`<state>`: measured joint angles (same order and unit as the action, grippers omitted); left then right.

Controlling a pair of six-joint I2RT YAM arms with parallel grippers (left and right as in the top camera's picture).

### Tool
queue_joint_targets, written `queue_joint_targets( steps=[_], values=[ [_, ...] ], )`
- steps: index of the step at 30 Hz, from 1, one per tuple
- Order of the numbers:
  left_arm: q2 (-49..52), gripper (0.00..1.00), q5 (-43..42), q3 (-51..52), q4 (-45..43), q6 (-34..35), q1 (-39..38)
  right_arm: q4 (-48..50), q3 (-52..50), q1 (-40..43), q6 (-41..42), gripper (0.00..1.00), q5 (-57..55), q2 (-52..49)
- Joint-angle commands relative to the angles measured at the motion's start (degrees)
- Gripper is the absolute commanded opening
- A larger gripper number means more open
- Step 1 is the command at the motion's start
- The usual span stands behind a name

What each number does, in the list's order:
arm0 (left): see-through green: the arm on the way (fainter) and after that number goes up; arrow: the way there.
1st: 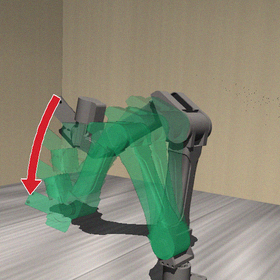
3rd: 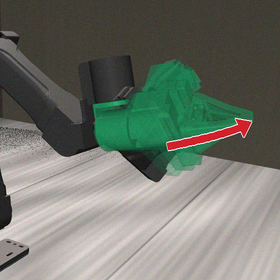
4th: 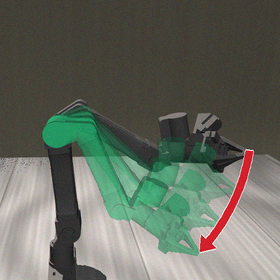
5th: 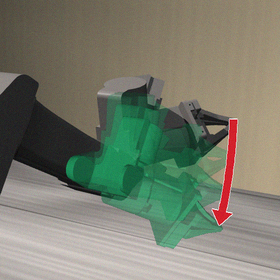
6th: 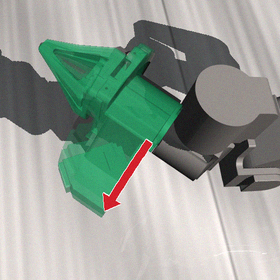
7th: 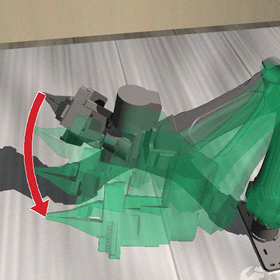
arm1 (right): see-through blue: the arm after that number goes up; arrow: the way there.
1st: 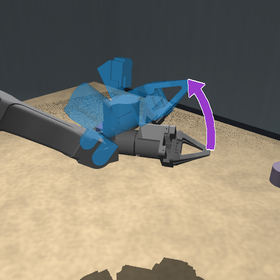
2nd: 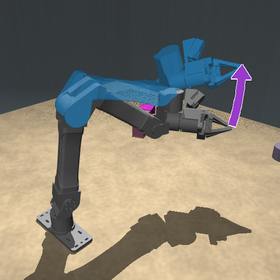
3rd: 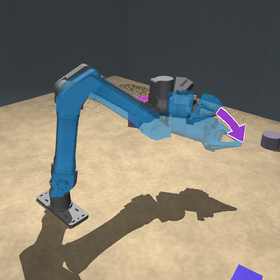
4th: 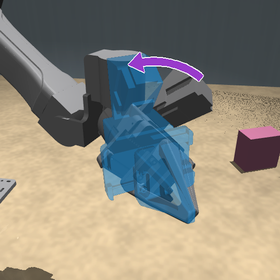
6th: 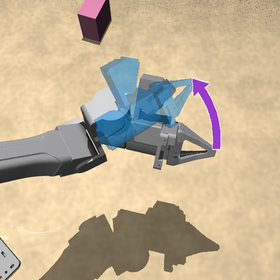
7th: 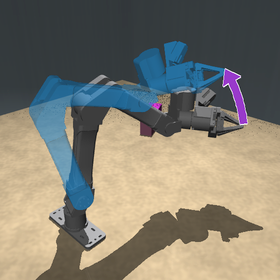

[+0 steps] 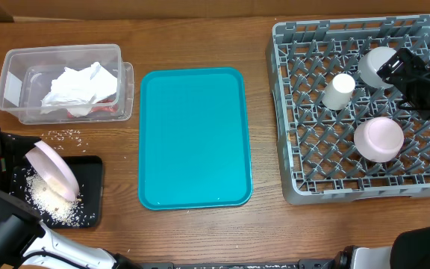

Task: Sort waste into correct bins and load items into the dishwasher
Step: 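Tilt the plate with the left gripper to dump rice onto black tray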

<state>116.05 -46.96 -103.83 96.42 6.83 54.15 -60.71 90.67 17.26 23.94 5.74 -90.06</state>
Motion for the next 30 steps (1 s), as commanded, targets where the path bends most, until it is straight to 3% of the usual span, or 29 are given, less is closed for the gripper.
queue_joint_targets(
  steps=[1, 5, 12, 20, 30],
  values=[
    [-0.2, 0.04, -1.5, 0.3, -1.2, -2.0, 1.2, 0.3, 1.3, 0.1, -0.2, 1.00, -0.1, 1.3],
    [-0.2, 0.04, -1.9, 0.3, -1.8, -4.1, 2.8, 0.3, 1.3, 0.1, -0.2, 1.00, -0.1, 1.3],
    [-0.2, 0.04, -12.6, 0.3, 0.5, -20.4, 3.1, 0.3, 1.3, 0.1, -0.2, 1.00, -0.1, 1.3],
    [-0.2, 0.04, -13.0, 0.5, 0.5, -20.3, 3.4, 0.3, 1.3, 0.1, -0.2, 1.00, -0.1, 1.3],
    [-0.2, 0.04, -10.0, 3.0, 0.5, -13.4, 3.5, 0.3, 1.3, 0.1, -0.2, 1.00, -0.1, 1.3]
  ],
)
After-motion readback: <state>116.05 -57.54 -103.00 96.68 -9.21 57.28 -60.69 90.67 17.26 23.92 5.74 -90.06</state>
